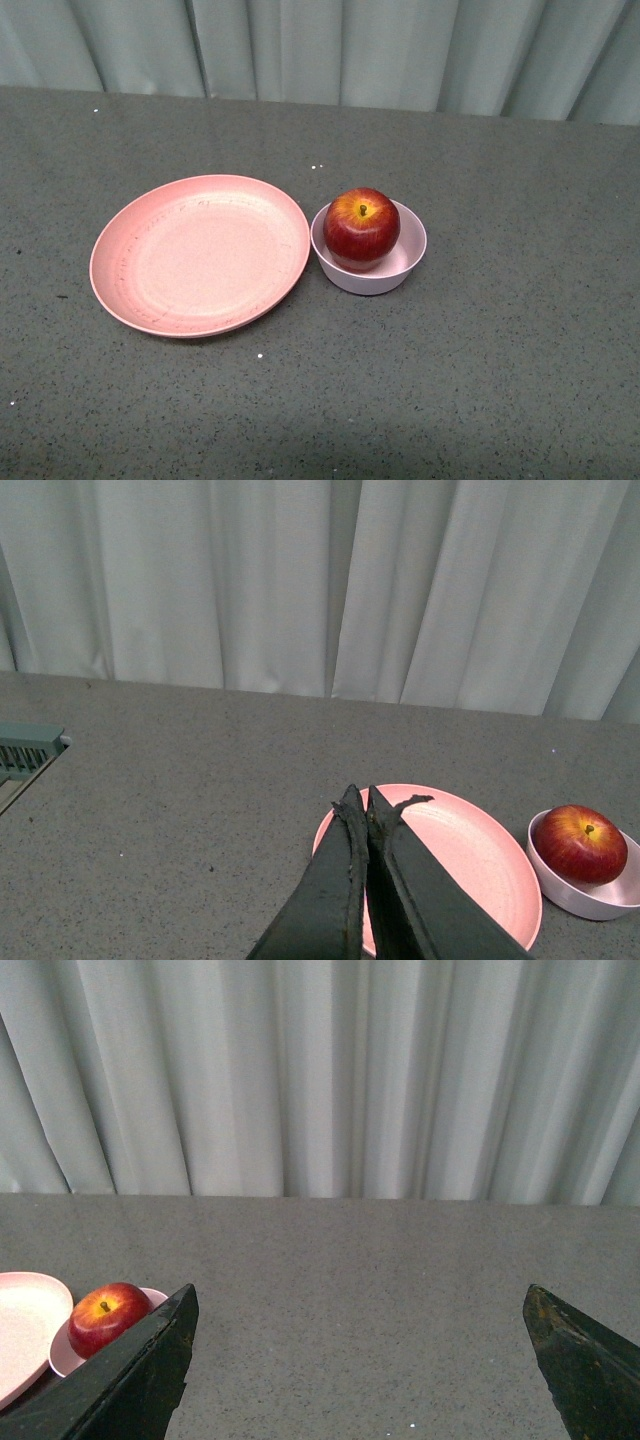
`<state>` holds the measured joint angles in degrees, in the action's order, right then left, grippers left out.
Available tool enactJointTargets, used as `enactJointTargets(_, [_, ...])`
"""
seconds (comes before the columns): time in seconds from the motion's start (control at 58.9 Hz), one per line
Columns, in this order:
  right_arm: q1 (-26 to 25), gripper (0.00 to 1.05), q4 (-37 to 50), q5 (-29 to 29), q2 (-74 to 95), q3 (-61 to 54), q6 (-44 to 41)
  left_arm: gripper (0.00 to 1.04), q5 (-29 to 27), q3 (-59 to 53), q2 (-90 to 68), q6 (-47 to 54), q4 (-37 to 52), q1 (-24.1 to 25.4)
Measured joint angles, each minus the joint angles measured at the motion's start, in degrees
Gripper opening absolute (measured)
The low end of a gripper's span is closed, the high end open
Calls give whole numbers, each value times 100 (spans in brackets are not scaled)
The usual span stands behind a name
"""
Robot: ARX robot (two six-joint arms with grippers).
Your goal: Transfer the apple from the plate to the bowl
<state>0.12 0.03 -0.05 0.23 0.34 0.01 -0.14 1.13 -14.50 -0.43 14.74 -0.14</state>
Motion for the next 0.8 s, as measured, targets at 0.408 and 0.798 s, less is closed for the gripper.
enactJointTargets(0.408, [0, 95, 0, 2, 0, 0, 0, 4, 15, 2, 1355, 4, -1427, 0])
enactJointTargets(0.798, [0, 95, 0, -2, 0, 0, 0, 55, 15, 2, 1421, 2, -1469, 0])
